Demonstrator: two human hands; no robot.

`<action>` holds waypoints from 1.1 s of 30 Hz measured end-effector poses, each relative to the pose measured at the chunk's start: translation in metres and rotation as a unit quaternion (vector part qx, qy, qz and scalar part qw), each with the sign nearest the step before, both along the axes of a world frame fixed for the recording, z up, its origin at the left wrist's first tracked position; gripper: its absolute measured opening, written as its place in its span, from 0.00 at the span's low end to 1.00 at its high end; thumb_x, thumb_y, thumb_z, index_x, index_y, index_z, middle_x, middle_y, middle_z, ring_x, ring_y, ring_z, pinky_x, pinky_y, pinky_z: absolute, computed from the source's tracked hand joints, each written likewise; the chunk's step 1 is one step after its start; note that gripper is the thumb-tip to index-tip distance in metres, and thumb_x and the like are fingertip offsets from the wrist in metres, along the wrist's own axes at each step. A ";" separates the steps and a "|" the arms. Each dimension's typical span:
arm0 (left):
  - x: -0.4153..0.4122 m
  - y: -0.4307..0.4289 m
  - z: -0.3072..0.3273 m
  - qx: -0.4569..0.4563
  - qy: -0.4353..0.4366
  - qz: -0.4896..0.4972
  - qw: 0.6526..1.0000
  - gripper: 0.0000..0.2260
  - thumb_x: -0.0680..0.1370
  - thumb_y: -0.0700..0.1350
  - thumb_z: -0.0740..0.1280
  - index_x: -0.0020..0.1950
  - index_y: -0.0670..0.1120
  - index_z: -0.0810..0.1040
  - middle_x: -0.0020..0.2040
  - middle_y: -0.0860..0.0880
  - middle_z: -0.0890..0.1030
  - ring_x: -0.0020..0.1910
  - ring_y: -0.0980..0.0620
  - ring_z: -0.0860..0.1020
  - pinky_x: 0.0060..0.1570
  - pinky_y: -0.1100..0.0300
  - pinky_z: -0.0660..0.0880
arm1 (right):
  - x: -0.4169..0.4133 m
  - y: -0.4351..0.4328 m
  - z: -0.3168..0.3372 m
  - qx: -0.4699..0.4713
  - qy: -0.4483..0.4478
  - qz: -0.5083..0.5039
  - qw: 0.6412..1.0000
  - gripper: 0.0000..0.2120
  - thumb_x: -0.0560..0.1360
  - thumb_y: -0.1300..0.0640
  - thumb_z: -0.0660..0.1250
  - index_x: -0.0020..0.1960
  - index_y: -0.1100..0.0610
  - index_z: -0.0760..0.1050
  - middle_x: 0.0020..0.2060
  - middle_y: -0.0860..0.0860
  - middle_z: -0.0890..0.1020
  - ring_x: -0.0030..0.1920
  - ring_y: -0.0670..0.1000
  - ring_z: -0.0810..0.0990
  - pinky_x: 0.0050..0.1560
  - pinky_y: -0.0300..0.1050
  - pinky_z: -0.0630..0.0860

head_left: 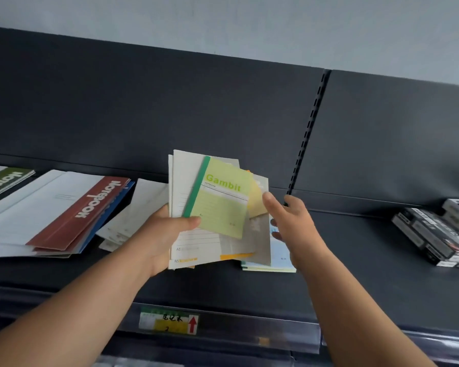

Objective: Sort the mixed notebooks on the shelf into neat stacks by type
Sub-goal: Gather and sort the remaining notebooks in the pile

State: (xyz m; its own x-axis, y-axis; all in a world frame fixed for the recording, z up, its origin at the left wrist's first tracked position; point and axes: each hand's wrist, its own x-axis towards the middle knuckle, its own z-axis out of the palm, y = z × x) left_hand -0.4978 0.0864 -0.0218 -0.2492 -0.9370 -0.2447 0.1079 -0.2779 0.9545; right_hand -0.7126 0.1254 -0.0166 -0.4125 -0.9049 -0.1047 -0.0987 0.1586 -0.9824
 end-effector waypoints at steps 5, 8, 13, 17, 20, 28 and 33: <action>-0.016 0.000 -0.004 -0.013 0.000 -0.025 1.000 0.15 0.75 0.34 0.69 0.59 0.47 0.78 0.52 0.45 0.84 0.51 0.43 0.82 0.48 0.49 0.79 | 0.017 -0.008 0.004 0.061 0.092 -0.003 0.994 0.62 0.60 0.37 0.78 0.79 0.47 0.42 0.76 0.51 0.56 0.73 0.55 0.63 0.70 0.55 0.66; -0.019 0.000 -0.002 -0.025 -0.008 -0.060 0.998 0.15 0.75 0.33 0.69 0.58 0.48 0.79 0.50 0.48 0.85 0.48 0.47 0.83 0.43 0.52 0.79 | 0.013 -0.006 -0.003 0.056 0.098 -0.026 0.993 0.61 0.62 0.43 0.81 0.79 0.47 0.41 0.74 0.52 0.57 0.72 0.56 0.64 0.66 0.53 0.67; -0.015 -0.006 -0.003 -0.021 -0.022 -0.078 0.996 0.18 0.75 0.30 0.67 0.59 0.49 0.78 0.53 0.48 0.84 0.50 0.46 0.82 0.45 0.49 0.79 | 0.001 -0.007 -0.010 0.007 0.035 -0.047 0.998 0.55 0.66 0.52 0.80 0.79 0.47 0.46 0.62 0.46 0.72 0.61 0.51 0.74 0.56 0.48 0.74; -0.009 -0.008 -0.002 -0.018 -0.027 -0.063 0.997 0.17 0.76 0.31 0.67 0.57 0.50 0.78 0.52 0.47 0.84 0.50 0.45 0.82 0.44 0.48 0.79 | -0.012 -0.006 -0.021 -0.007 0.017 -0.058 0.998 0.34 0.69 0.59 0.78 0.70 0.50 0.67 0.53 0.49 0.82 0.50 0.49 0.82 0.41 0.42 0.77; 0.002 -0.011 -0.001 -0.017 -0.035 -0.042 0.998 0.16 0.76 0.32 0.67 0.57 0.50 0.79 0.51 0.47 0.84 0.49 0.44 0.82 0.42 0.48 0.79 | -0.024 -0.008 -0.031 0.003 0.026 -0.067 0.997 0.25 0.70 0.63 0.76 0.63 0.52 0.73 0.50 0.50 0.85 0.48 0.52 0.84 0.40 0.47 0.81; 0.038 -0.022 0.004 -0.011 0.001 0.033 0.999 0.15 0.76 0.31 0.66 0.53 0.51 0.79 0.46 0.48 0.85 0.46 0.45 0.82 0.38 0.51 0.78 | -0.039 -0.011 -0.046 0.102 0.173 -0.078 0.976 0.26 0.72 0.61 0.73 0.68 0.56 0.71 0.53 0.49 0.79 0.53 0.53 0.79 0.53 0.48 0.77; 0.034 -0.021 0.004 -0.008 0.007 0.010 1.000 0.15 0.76 0.32 0.67 0.54 0.51 0.79 0.46 0.48 0.85 0.45 0.45 0.83 0.37 0.51 0.80 | -0.022 -0.016 -0.039 0.090 0.330 -0.083 0.936 0.23 0.77 0.48 0.66 0.70 0.54 0.71 0.67 0.53 0.74 0.68 0.57 0.68 0.62 0.51 0.68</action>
